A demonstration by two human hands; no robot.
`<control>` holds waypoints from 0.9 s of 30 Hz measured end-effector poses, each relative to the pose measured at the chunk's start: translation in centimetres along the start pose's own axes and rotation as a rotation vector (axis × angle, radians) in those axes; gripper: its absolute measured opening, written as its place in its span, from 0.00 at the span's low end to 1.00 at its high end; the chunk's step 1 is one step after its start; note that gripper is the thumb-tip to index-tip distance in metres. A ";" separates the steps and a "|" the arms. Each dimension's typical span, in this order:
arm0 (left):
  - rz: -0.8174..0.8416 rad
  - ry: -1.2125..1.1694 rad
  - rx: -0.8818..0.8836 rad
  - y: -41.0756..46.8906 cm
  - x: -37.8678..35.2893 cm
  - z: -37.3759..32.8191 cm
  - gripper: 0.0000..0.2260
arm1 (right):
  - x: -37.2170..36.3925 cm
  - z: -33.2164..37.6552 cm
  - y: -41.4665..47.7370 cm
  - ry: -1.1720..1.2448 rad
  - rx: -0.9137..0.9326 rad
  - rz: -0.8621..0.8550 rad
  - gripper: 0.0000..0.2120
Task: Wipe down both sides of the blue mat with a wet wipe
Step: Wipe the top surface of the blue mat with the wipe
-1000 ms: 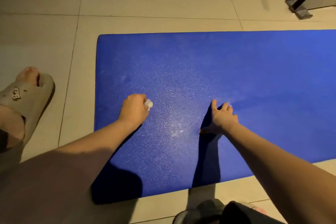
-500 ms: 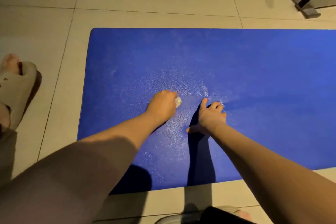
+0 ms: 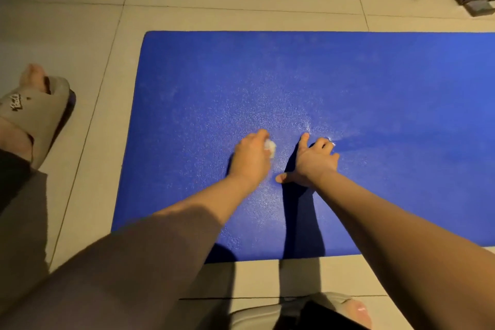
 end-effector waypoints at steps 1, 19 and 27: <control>0.027 0.019 -0.038 0.1 -1.1 -1.3 0.08 | 0.0 -0.1 0.0 -0.007 0.016 -0.020 0.70; 0.081 0.123 -0.057 -2.2 -2.8 -1.5 0.03 | -0.9 -1.7 -0.9 -0.197 0.147 -0.035 0.73; 0.056 0.273 -0.012 -4.4 1.4 3.3 0.07 | -0.8 -1.7 -1.1 -0.175 0.152 -0.018 0.72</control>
Point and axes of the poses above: each hand's wrist, its own y-axis towards the middle knuckle, its own x-axis out of the back of the hand, z = x × y, the point moved 9 cm from there along y, towards the middle knuckle, and after that the axes turned 13 degrees about z, right-handed, at the moved point
